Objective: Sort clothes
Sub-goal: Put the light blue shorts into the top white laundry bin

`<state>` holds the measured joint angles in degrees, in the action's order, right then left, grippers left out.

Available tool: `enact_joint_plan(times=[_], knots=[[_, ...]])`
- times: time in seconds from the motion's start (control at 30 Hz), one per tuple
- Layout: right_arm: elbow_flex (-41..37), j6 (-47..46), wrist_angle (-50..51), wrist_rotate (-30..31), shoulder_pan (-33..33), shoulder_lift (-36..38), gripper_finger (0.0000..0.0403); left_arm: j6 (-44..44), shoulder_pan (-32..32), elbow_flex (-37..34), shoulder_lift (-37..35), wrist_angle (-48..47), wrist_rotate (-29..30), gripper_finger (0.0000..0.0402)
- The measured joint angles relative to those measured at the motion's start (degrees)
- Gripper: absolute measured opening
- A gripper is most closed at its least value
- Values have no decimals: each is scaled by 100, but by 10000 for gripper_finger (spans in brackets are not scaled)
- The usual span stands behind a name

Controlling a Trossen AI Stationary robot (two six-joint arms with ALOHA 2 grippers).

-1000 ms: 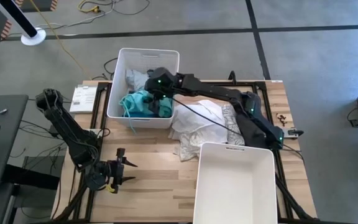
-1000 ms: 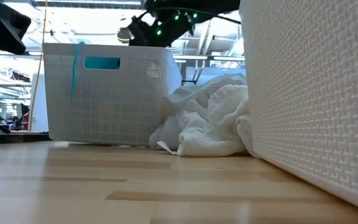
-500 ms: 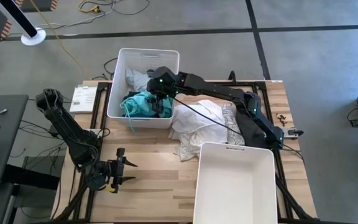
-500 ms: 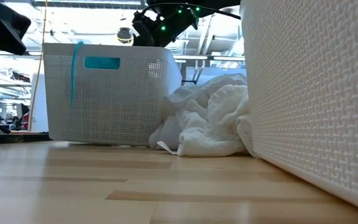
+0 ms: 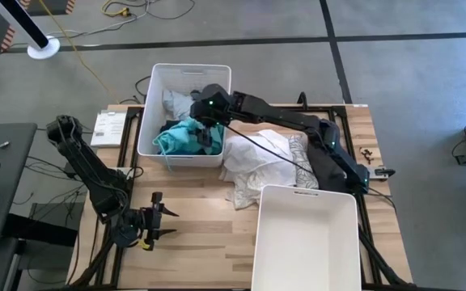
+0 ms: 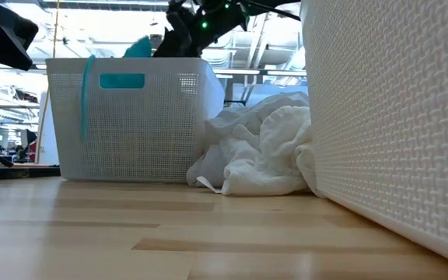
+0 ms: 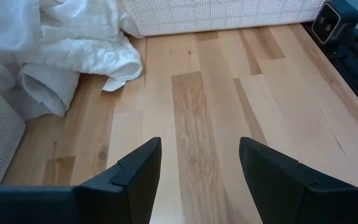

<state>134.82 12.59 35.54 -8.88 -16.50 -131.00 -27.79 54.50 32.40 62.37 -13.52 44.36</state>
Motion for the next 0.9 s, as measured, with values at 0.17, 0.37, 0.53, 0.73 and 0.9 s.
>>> enact_joint_plan(times=[0.17,0.37,0.53,0.73,0.9], knots=[[7,-36,-283,-7,18,111,332,4,1,-2,-1,-5,0,213],[4,23,-606,-465,158,87,329,24,0,-2,0,-4,2,213],[-10,173,-993,-485,234,-54,297,113,-4,-2,-1,-2,17,213],[-11,187,-1152,-989,213,-228,241,109,-15,-2,0,4,52,213],[-25,277,-1062,-939,230,-457,175,114,-59,-4,0,18,86,213]])
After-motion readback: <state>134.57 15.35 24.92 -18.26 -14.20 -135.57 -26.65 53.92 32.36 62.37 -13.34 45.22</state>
